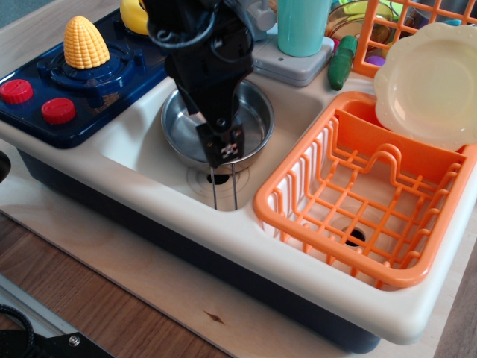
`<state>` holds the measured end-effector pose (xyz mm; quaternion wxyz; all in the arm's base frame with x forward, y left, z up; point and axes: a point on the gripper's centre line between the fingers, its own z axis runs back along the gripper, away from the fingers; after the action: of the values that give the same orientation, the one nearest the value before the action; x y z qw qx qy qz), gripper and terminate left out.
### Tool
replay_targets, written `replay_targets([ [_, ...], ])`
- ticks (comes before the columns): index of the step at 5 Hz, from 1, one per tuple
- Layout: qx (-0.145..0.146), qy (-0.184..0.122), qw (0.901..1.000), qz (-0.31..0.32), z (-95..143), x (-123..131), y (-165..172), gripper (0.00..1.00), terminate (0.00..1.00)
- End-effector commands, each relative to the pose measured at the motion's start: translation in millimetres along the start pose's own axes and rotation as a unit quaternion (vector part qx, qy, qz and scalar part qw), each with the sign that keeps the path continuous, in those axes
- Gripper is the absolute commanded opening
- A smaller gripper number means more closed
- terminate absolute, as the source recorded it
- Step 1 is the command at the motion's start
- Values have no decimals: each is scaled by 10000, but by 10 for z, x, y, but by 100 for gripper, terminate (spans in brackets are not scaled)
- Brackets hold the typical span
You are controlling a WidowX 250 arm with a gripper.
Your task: Put pan from sink into drying rack
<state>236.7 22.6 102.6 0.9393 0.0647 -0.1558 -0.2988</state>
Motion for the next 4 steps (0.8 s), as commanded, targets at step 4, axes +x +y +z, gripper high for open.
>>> replay_targets([
  [4, 403, -444, 9919, -1118, -235, -158, 174, 100, 0],
])
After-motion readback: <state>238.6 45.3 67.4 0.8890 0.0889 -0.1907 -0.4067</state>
